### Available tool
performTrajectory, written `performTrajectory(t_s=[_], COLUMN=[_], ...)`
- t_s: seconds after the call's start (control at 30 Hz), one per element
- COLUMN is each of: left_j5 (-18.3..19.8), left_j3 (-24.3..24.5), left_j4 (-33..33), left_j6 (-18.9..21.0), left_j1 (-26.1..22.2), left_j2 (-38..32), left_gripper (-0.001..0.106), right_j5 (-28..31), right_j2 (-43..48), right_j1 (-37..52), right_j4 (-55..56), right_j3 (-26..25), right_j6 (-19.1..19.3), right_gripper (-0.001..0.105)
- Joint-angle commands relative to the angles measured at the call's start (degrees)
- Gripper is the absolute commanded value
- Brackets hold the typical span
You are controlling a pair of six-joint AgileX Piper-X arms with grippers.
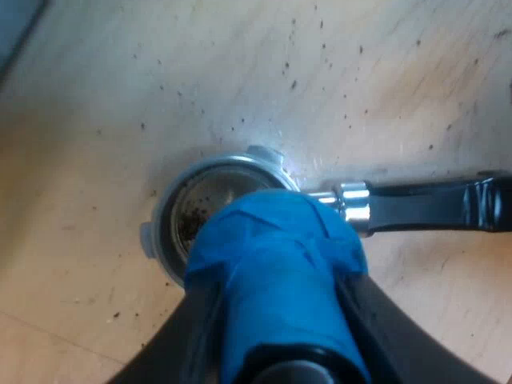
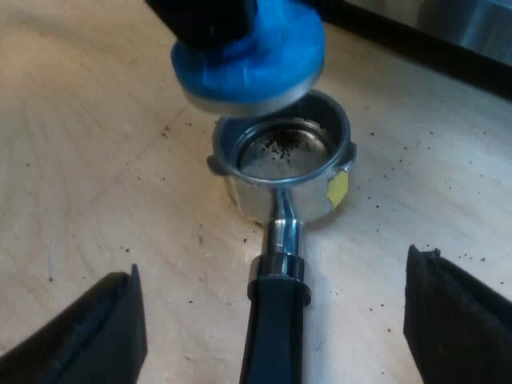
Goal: Grind coffee beans and then tamp
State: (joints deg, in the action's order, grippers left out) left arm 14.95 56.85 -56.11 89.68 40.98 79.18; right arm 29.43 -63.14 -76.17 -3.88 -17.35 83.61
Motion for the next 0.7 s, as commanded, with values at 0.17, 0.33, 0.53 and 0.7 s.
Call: performTrajectory(t_s=[0.17, 0.33, 0.53, 0.7], left_j5=[0.33, 0.09, -0.22, -0.22], left_j3=[0.36, 0.36, 0.36, 0.10], left_j4=[1.46, 3.34, 3.55, 3.59], left_j6=[0.45, 0.45, 0.45, 0.45], left_j1=[0.17, 0.17, 0.17, 0.17], left_j2=[5.09, 7.03, 8.63, 10.47], left_gripper=[0.001, 0.001, 0.001, 0.001], right_j5=[0.37, 0.37, 0.37, 0.37], right_j2=[0.34, 0.34, 0.34, 0.34], right_j1=[-0.09, -0.09, -0.09, -0.09], right_j4=[-0.61, -0.61, -0.61, -0.61], right_j3=[-0.14, -0.14, -0.14, -0.14], right_j6=[0.17, 0.17, 0.17, 0.17], right_gripper=[0.069, 0.069, 0.069, 0.069])
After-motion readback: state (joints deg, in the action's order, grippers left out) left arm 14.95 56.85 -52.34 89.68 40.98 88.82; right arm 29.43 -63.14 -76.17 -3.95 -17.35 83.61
